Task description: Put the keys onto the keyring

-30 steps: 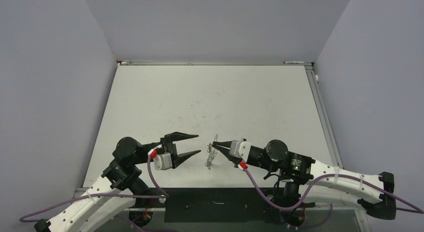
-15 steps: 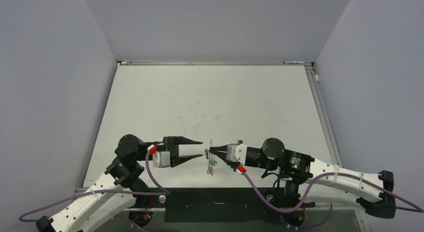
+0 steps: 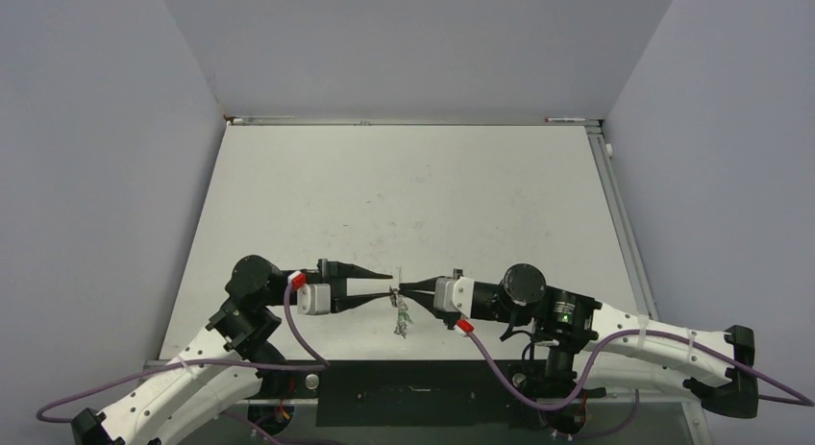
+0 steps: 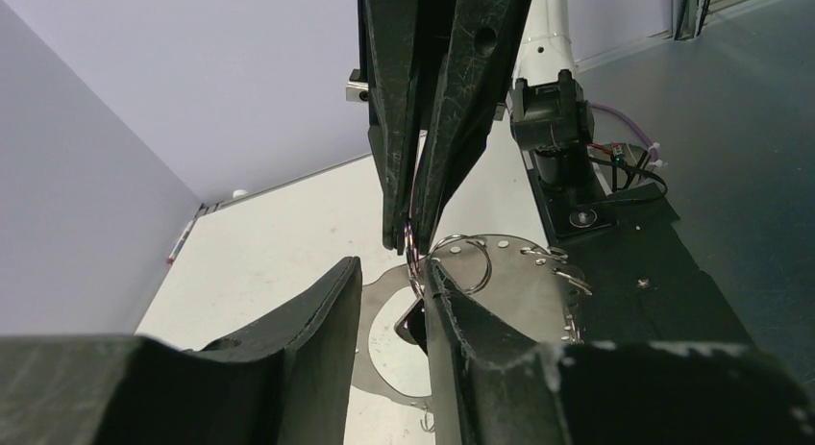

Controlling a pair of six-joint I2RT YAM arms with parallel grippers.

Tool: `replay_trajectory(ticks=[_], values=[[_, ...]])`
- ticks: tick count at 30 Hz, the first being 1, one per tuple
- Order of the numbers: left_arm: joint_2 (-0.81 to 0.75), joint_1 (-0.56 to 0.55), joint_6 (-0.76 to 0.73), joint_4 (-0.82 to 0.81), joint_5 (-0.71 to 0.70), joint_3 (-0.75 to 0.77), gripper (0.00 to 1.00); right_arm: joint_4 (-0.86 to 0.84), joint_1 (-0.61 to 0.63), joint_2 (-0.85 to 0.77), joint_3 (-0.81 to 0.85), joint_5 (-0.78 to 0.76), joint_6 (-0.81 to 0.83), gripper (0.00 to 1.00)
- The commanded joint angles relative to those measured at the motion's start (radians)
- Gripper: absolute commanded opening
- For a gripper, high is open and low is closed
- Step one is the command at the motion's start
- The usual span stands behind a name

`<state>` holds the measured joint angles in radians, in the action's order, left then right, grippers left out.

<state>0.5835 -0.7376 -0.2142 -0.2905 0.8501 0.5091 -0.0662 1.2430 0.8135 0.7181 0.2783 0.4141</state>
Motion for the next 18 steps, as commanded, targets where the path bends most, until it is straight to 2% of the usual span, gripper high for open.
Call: replay_trajectory(ticks=[1,8,14,18], values=[[0.007,0.006,0.016,-0.040,0.006,0.002,0.27,-0.121,-0.007,-0.029,0.048,0.027,-0.007,0.05],[0.015,0.005,0.015,-0.048,0.006,0.000,0.23,-0.144,-0.007,-0.028,0.041,0.032,-0.018,0.05],[0.018,0.005,0.010,-0.050,-0.003,-0.001,0.13,-0.160,-0.008,-0.018,0.038,0.045,-0.026,0.05],[0.017,0.004,0.011,-0.050,-0.005,-0.001,0.13,-0.163,-0.007,-0.013,0.039,0.056,-0.029,0.05]])
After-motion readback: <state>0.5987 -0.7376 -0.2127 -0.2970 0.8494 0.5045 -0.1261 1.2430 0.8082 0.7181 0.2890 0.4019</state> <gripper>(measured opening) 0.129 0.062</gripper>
